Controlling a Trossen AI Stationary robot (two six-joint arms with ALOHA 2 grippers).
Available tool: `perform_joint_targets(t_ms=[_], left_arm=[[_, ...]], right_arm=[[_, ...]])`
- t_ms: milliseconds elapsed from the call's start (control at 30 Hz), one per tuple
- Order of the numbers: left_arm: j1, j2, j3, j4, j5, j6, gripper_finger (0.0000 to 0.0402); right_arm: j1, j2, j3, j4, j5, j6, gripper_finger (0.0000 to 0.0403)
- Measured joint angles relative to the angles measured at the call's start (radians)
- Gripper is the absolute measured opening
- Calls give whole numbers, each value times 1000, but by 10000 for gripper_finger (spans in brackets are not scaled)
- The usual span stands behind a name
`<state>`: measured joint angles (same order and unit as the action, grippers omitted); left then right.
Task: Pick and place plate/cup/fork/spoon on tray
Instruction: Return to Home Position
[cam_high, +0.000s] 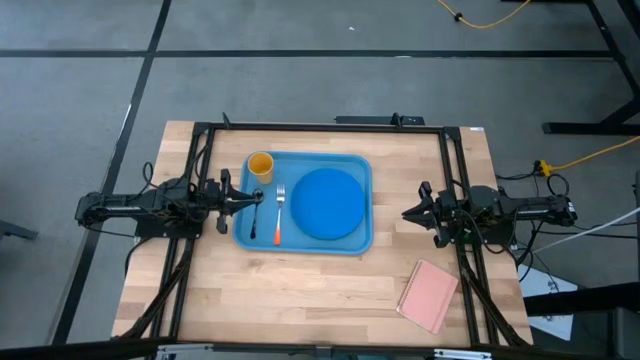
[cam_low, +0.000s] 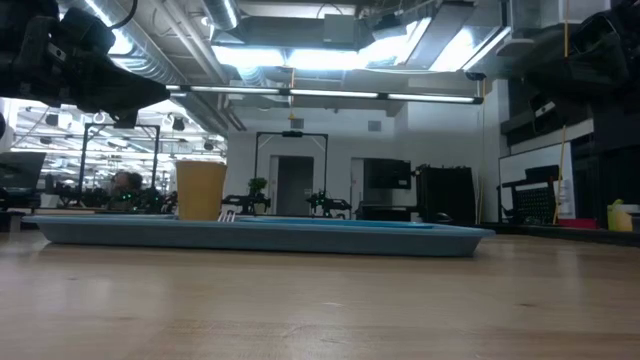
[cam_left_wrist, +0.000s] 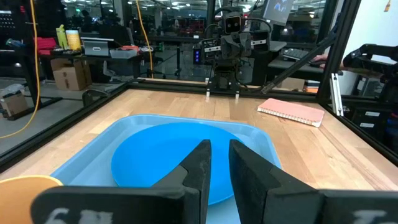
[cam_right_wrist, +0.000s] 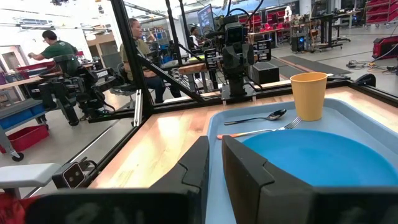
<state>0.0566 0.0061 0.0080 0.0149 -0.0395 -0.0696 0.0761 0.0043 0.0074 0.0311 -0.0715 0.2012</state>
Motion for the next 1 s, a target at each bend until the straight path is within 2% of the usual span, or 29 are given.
perform_joint_targets(t_ms=[1000], left_arm=[[0,0,0,0,0,0,51]], right_arm=[[0,0,0,0,0,0,51]])
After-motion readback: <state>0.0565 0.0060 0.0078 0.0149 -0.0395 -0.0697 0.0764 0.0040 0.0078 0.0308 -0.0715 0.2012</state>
